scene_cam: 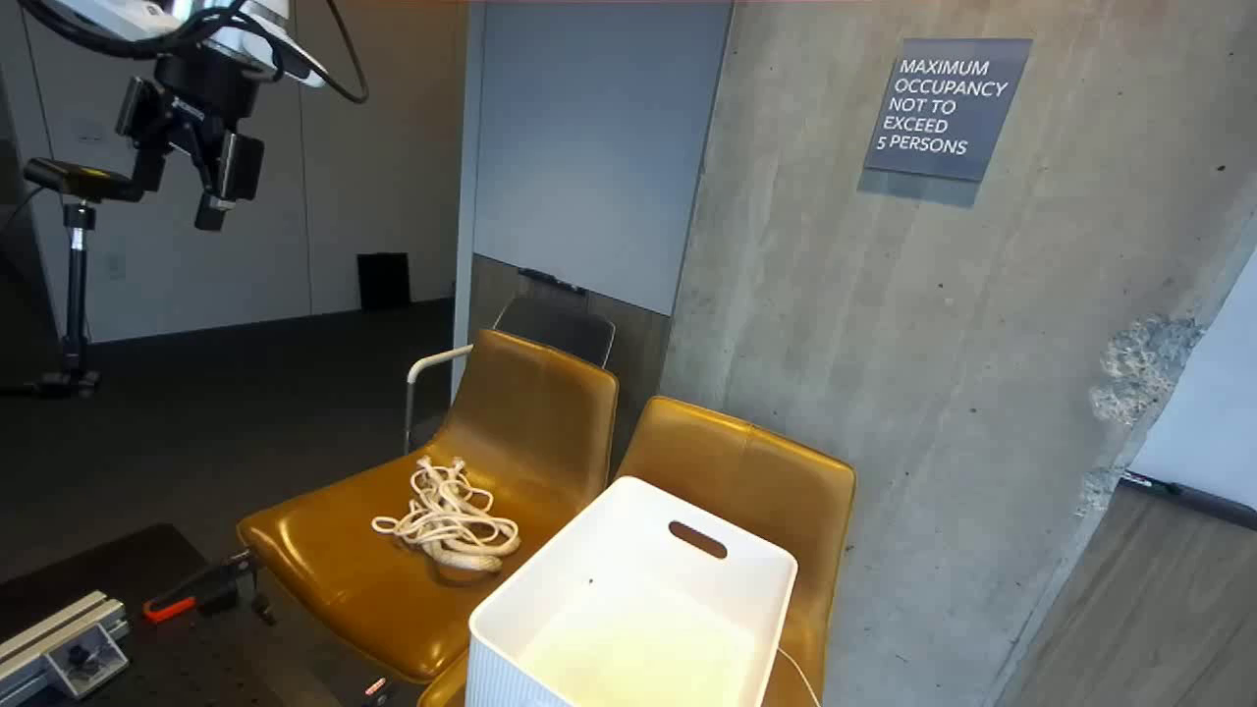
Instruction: Pick up all the white ropes from the brown chair and put them in the white basket
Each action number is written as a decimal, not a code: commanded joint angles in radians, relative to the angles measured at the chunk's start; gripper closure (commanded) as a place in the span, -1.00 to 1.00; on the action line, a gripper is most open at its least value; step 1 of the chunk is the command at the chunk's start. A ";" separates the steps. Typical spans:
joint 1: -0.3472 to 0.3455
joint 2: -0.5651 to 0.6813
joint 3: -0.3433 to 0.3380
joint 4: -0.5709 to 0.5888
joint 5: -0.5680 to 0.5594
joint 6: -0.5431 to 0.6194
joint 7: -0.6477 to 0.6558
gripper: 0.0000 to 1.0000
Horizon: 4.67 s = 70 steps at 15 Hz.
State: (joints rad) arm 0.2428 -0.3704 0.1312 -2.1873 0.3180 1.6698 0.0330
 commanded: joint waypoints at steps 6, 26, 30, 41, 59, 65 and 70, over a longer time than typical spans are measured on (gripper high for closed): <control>-0.007 0.012 0.027 -0.011 0.019 0.027 -0.038 -1.00; 0.024 0.861 0.034 0.378 -0.676 0.645 -0.328 -1.00; 0.023 1.001 -0.018 0.472 -0.750 0.673 -0.323 -1.00; 0.016 1.295 -0.084 0.658 -0.769 0.653 -0.340 -1.00; 0.004 1.608 -0.072 0.997 -0.670 0.441 -0.361 -0.17; 0.014 1.562 -0.073 0.994 -0.655 0.383 -0.339 0.75; 0.010 1.407 -0.056 0.881 -0.645 0.376 -0.316 0.92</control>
State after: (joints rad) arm 0.2547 1.1661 0.0615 -1.2120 -0.3442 2.0810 -0.3028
